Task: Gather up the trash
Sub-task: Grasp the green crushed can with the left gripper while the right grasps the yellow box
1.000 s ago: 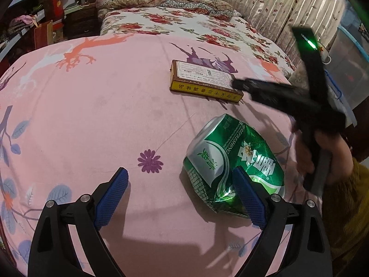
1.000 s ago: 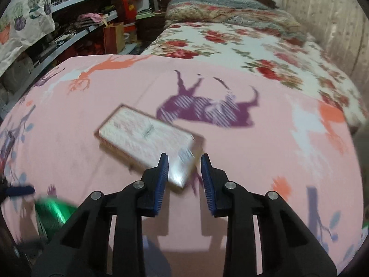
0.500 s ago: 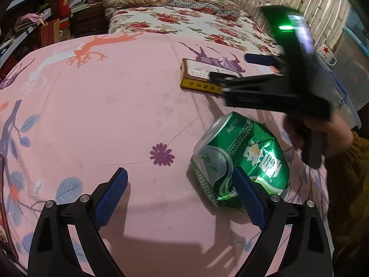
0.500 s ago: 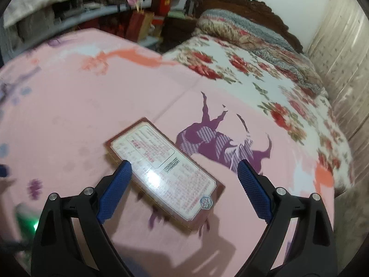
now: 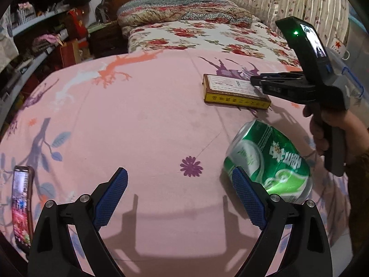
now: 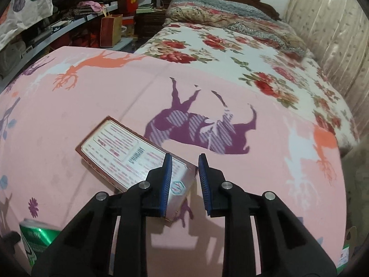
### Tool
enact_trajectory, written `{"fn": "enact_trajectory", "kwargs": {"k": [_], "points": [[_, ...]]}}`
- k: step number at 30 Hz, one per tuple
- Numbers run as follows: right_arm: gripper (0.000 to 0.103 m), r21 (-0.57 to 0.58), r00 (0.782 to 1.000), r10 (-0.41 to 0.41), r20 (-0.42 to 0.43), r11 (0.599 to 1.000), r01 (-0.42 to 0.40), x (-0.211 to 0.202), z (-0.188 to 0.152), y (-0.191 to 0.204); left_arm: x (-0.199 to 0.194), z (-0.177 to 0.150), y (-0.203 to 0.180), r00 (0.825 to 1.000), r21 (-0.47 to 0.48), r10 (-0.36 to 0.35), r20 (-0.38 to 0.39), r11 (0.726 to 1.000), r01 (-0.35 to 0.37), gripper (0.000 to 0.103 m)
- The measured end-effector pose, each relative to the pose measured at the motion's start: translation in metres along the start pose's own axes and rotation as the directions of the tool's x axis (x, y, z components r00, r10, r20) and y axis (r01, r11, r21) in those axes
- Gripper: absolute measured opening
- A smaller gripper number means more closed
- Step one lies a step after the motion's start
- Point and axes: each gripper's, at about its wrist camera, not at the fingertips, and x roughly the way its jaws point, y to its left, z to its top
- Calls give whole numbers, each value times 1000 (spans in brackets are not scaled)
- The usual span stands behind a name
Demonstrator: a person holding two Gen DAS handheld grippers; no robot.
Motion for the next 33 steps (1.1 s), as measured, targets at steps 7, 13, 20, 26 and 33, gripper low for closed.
{"fn": "enact_trajectory", "kwargs": {"k": [7, 13, 20, 26, 33], "points": [[84, -122, 996, 4, 94, 993, 7, -22, 3, 6, 1, -1, 0, 1000, 10, -2, -5, 1000, 2, 88], [95, -337, 998, 47, 35, 941, -32, -8, 11, 31, -11, -10, 14, 989, -9, -142, -48, 990, 142, 88], [99, -294, 994, 112, 4, 950, -106, 21, 33, 25, -18, -20, 12, 896, -49, -423, -132, 906, 420, 91], [99, -320, 971, 237, -39, 917, -237, 8, 17, 23, 5, -7, 1, 830, -132, -527, -180, 850, 511, 92], [81, -342, 979, 190, -80, 917, -206, 23, 0, 19, 44, 10, -5, 757, -279, -621, -204, 778, 563, 91]]}}
